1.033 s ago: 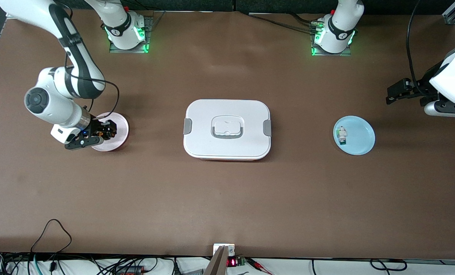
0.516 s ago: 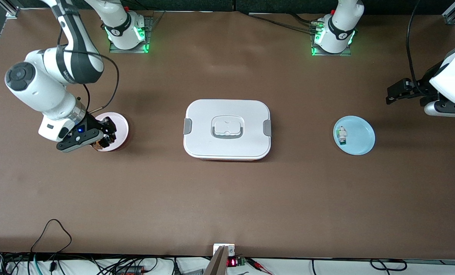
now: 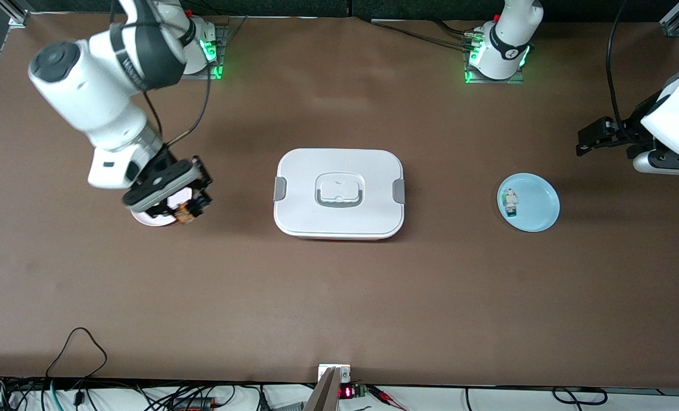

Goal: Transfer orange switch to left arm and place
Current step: 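Lift the switch with the right gripper while the left gripper approaches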

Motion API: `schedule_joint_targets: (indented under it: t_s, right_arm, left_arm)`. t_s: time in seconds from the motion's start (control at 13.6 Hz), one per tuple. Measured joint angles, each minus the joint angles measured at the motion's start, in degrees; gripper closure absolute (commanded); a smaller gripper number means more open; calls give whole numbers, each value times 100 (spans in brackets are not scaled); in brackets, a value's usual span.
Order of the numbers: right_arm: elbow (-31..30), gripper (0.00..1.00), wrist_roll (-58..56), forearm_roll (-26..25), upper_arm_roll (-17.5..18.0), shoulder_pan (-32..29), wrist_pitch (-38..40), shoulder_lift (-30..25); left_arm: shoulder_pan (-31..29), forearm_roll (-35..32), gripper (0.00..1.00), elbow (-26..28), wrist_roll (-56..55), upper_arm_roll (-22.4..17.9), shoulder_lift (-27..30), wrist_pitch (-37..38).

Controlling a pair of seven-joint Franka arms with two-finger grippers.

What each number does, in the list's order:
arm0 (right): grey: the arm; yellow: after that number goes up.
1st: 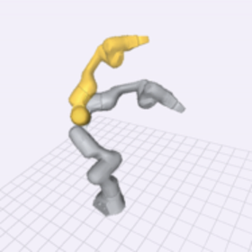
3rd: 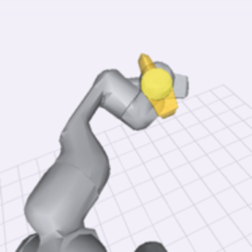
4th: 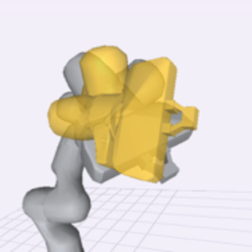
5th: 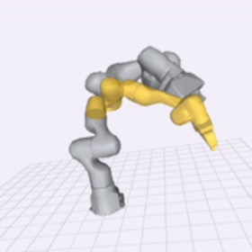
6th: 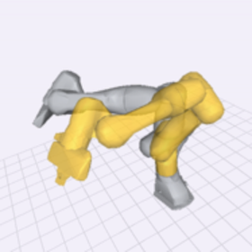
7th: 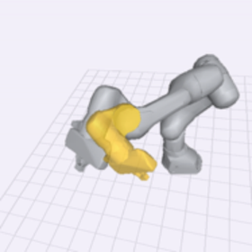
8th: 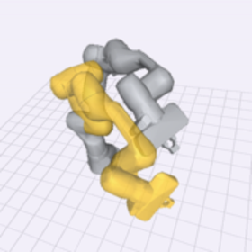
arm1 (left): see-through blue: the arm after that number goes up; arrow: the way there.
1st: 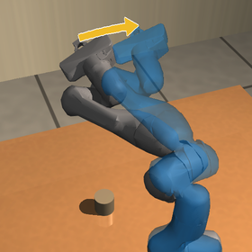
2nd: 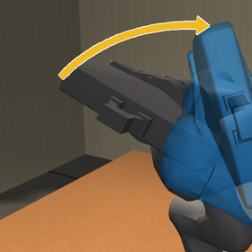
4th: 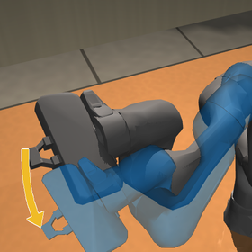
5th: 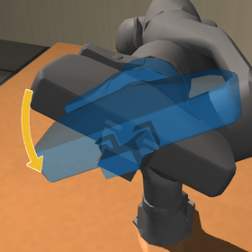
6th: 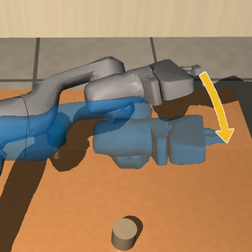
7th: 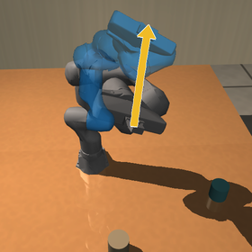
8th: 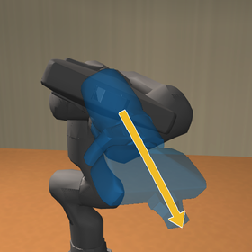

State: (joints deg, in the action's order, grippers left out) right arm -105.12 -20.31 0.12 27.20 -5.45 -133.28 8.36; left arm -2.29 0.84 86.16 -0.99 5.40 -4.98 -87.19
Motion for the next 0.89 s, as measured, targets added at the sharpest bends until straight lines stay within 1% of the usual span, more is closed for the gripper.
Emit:
schedule_joint_targets:
  t_s: [0.22, 0.3, 0.37, 0.52, 0.66, 0.74, 0.89]
  right_arm:
    - [289, 72, -290, 60, 322, 3, 13, -96]
    - [383, 72, -424, 201, 412, 5, 12, -101]
    - [466, 72, -689, 485, 468, 5, 10, -101]
    - [585, 72, -1617, 1480, 486, -5, 9, -101]
    - [627, 72, -2789, 2542, 478, -50, 9, -100]
    - [628, 72, -3305, 3012, 473, -70, 9, -94]
    - [628, 72, -4243, 3911, 472, -93, 10, -39]
  left_arm:
    - [0, 0, 0, 0, 0, 0, 0, 0]
    - [2, 0, 0, 0, 0, 3, 0, 0]
    - [12, 3, 0, 0, 0, 22, 0, 0]
    - [38, 12, 0, 0, 22, 230, 0, 86]
    - [98, 122, 0, 0, 11, 598, 0, 155]
    - [135, 330, 0, 4, 4, 725, -10, 179]
    - [151, 902, 0, 19, 7, 801, -155, 204]
